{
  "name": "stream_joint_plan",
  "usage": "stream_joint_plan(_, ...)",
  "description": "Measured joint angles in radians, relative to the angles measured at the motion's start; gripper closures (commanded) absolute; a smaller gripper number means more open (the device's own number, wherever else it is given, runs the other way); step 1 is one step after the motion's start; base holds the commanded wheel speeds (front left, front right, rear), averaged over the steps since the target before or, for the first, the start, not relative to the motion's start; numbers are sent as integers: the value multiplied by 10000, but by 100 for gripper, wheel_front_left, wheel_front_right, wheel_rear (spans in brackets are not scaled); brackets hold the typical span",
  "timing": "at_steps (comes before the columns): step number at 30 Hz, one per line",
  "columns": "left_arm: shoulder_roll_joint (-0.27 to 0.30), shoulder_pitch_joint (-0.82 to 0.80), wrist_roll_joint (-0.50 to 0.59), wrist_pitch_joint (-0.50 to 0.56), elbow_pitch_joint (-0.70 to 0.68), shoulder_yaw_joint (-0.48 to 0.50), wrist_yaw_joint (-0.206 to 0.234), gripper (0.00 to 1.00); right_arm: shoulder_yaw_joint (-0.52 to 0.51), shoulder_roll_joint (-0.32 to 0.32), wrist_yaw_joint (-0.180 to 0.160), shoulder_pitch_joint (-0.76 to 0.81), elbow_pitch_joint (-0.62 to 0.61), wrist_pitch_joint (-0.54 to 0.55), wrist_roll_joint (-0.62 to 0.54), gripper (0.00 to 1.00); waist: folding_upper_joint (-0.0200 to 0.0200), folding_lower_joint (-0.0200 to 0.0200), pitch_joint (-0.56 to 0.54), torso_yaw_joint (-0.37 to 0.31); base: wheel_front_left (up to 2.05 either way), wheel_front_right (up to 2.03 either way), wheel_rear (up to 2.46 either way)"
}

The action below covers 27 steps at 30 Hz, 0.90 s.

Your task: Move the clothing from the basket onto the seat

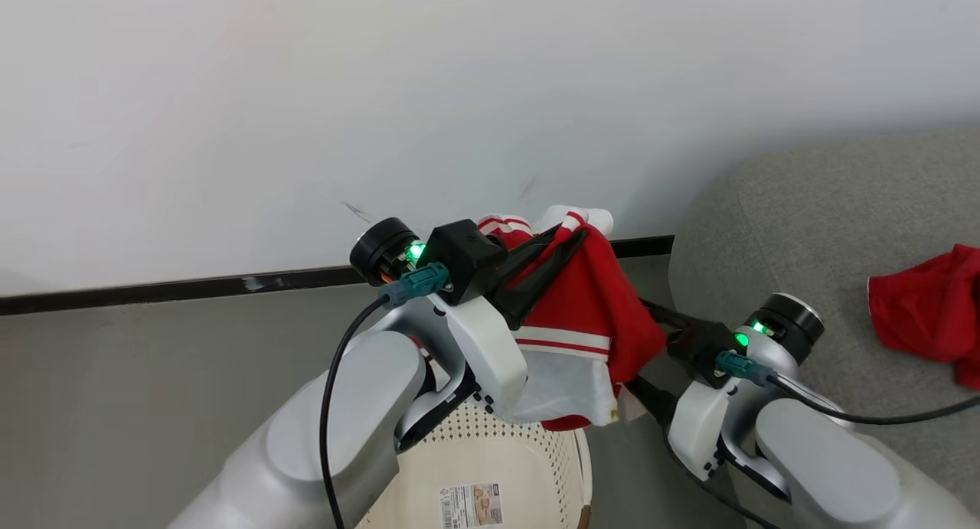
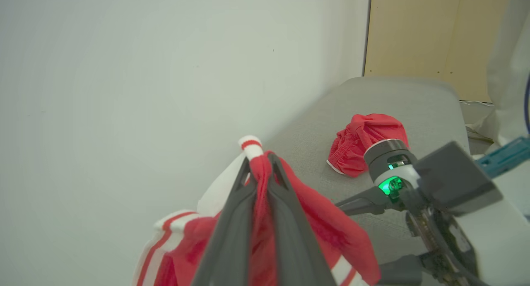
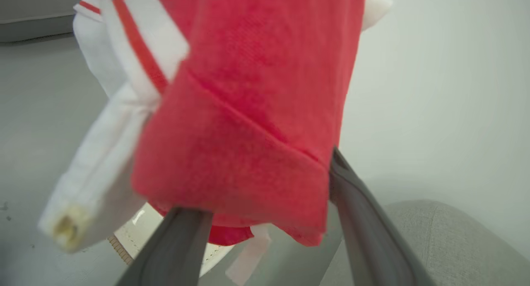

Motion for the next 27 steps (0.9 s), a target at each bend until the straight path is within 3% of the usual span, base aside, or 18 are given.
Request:
stream_joint_plan(5, -6, 14, -79, 38, -52, -98, 0, 100, 418, 209, 0, -395, 249, 0, 261, 0, 0, 0, -41, 180, 0, 0, 0)
stream_joint_plan(7, -6, 25, -142, 40, -61, -136, 0, 100, 587, 244, 0, -501, 322, 0, 374, 54, 0, 0, -58, 261, 0, 0, 0)
stream_joint_plan(8, -6, 33, -146, 40, -69, -148, 0, 100, 663, 255, 0, -554, 345, 0, 428, 65, 0, 0, -65, 297, 0, 0, 0)
stream_joint_plan(9, -10, 37, -174, 44, -75, -155, 0, 100, 685, 272, 0, -583, 353, 0, 516, 87, 0, 0, -70, 333, 0, 0, 0)
stream_joint_plan(10, -12, 40, -221, 50, -84, -157, 0, 100, 702, 290, 0, -588, 357, 0, 587, 100, 0, 0, -75, 365, 0, 0, 0)
stream_joint_plan(20, 167, 588, -456, 123, 58, 23, 10, 100, 694, 29, 0, -591, 309, 0, 1120, 100, 0, 0, -36, 379, 0, 0, 0)
stream_joint_plan(23, 194, 773, -571, 109, 163, 113, 15, 67, 445, -184, 0, -590, 253, 0, 1225, 100, 0, 0, -23, 300, 0, 0, 0)
stream_joint_plan(24, 205, 841, -598, 84, 186, 142, 29, 60, 326, -234, 0, -589, 234, 0, 1275, 100, 0, -1, -18, 269, 0, 0, 0)
stream_joint_plan(25, 221, 886, -619, 36, 226, 148, 44, 60, 219, -291, 0, -589, 201, 0, 1302, 100, 0, 0, -13, 235, 0, 0, 0)
stream_joint_plan(26, 238, 917, -642, 19, 249, 161, 44, 50, 111, -357, 0, -589, 171, 0, 1336, 100, 0, 0, -9, 199, 0, 0, 0)
stream_joint_plan(27, 253, 943, -658, -8, 265, 178, 44, 19, -17, -426, 0, -589, 146, 0, 1348, 100, 0, 0, -5, 160, 0, 0, 0)
